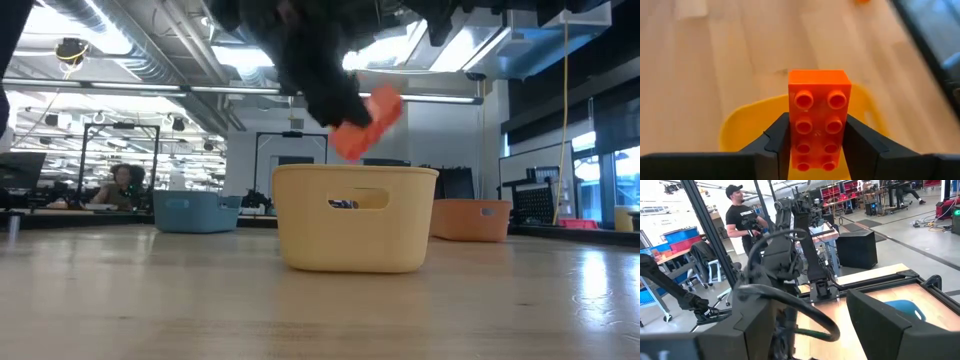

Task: Sort & place blocks by color
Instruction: Put the bottom left orange game piece into the yellow bin

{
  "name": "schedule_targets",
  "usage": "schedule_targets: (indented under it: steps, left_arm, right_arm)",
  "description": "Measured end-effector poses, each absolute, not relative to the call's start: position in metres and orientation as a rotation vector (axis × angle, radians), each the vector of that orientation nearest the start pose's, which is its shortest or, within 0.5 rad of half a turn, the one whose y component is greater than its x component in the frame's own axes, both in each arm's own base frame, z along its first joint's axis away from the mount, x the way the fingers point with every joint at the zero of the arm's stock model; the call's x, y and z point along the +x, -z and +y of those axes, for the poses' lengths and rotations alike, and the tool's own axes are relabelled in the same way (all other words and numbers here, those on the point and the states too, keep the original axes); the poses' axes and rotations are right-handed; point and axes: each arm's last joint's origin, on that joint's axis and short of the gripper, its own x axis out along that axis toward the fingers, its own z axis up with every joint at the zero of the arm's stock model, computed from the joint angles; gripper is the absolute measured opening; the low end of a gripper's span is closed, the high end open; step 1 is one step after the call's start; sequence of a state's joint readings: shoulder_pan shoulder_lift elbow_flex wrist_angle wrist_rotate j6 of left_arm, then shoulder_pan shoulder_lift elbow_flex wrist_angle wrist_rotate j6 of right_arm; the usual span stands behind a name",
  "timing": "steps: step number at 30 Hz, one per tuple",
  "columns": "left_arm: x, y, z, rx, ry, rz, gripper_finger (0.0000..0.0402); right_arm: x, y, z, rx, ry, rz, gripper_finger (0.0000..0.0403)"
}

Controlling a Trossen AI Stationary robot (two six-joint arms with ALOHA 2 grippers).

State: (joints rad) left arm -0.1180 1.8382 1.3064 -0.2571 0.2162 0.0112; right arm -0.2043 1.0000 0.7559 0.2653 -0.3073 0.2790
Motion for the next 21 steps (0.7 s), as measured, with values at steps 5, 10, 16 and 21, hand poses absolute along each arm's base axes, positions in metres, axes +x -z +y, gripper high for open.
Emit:
schedule_targets:
  steps: [5,10,16,21]
  left_arm:
    - [0.398,-0.199,-0.048,-0.011,0.293,0.863,0.0127]
    - [0.399,-0.186,-0.048,-0.014,0.29,0.922,0.0133]
    - [0.398,-0.184,-0.047,0.004,0.254,0.947,0.016]
    - [0.398,-0.183,-0.044,-0.003,0.233,0.949,0.0162]
  right_arm:
    - [0.222,-0.327,-0.037,0.273,-0.105,-0.005,0.0243]
    - [0.222,-0.326,-0.037,0.274,-0.105,-0.002,0.0243]
    - [0.222,-0.326,-0.037,0.274,-0.105,-0.004,0.0243]
    - [0.222,-0.326,-0.037,0.328,-0.104,0.002,0.0243]
